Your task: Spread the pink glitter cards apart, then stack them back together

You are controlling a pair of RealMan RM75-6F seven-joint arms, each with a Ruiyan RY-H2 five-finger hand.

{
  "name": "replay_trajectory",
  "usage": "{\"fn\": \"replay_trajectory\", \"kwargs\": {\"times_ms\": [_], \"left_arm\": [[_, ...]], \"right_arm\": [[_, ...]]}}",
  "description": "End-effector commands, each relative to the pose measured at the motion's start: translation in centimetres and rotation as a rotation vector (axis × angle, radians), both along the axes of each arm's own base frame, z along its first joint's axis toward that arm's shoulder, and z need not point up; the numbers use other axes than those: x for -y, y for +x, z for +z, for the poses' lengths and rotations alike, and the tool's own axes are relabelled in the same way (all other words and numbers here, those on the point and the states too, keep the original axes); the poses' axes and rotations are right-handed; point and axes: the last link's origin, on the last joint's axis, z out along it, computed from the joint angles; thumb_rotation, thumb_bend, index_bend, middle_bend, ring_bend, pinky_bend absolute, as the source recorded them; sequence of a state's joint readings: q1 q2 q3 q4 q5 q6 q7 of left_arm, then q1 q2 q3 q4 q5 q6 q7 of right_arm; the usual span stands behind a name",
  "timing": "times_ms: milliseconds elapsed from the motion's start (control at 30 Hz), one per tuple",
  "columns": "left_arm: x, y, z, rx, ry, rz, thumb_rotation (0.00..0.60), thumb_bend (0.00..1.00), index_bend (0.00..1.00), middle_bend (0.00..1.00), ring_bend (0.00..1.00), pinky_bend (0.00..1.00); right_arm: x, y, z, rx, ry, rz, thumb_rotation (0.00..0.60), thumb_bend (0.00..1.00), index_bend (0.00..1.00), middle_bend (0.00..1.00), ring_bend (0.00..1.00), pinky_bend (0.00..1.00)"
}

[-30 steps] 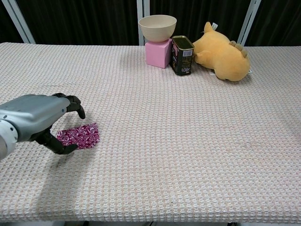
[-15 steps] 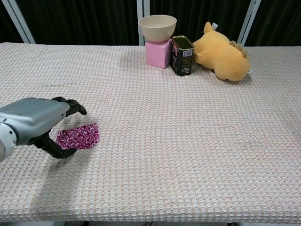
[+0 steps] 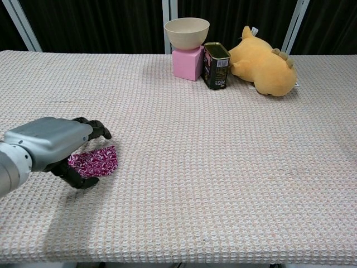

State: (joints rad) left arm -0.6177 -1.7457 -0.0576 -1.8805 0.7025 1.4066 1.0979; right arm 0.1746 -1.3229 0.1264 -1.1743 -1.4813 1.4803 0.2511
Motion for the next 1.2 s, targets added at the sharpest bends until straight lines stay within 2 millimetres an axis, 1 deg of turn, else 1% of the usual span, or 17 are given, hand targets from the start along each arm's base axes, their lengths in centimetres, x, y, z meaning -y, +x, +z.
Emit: {"fn": "replay_trajectory", "kwargs": {"times_ms": [33, 267, 433, 600, 900, 1100, 1200], "left_arm": [[-0.06, -0.08, 0.01, -0.005, 0.003, 0.0, 0.471, 0.26, 0.21, 0.02, 0.0, 0.12], [-0.06, -0.28, 0.06, -0.002, -0.003, 0.009, 0.471, 0.26, 0.23, 0.02, 0.0, 0.12], [0.08, -0.1, 0.13, 0.017, 0.0, -0.003, 0.477, 0.26, 0.27, 0.02, 0.0, 0.12], [0.1, -0.25, 0.05, 0.021, 0.003, -0.006, 0.485, 0.26, 0.29, 0.03, 0.0, 0.12], [0.04, -0.35, 0.08, 0.019, 0.006, -0.012, 0.494, 0.26, 0.3, 0.03, 0.0, 0.12], [0.05, -0.42, 0.06, 0.018, 0.007, -0.017, 0.545, 0.26, 0.3, 0.03, 0.0, 0.12], [0.1, -0.44, 0.08, 0.017, 0.006, -0.018, 0.557, 0.26, 0.29, 0.03, 0.0, 0.12]], "right_arm": [[0.02, -0.03, 0.03, 0.0, 0.0, -0.002, 0.6, 0.48, 0.0, 0.0, 0.0, 0.0], [0.12, 0.06, -0.08, -0.002, 0.005, 0.0, 0.6, 0.48, 0.0, 0.0, 0.0, 0.0], [0.15, 0.14, -0.17, -0.004, 0.007, 0.0, 0.6, 0.48, 0.0, 0.0, 0.0, 0.0], [0.12, 0.23, -0.23, -0.007, 0.011, 0.0, 0.6, 0.48, 0.0, 0.0, 0.0, 0.0], [0.11, 0.23, -0.3, -0.009, 0.014, -0.006, 0.6, 0.48, 0.0, 0.0, 0.0, 0.0], [0.06, 0.12, -0.39, -0.01, 0.018, -0.01, 0.6, 0.48, 0.0, 0.0, 0.0, 0.0], [0.06, 0.1, -0.34, -0.009, 0.017, -0.011, 0.6, 0.48, 0.0, 0.0, 0.0, 0.0]]}}
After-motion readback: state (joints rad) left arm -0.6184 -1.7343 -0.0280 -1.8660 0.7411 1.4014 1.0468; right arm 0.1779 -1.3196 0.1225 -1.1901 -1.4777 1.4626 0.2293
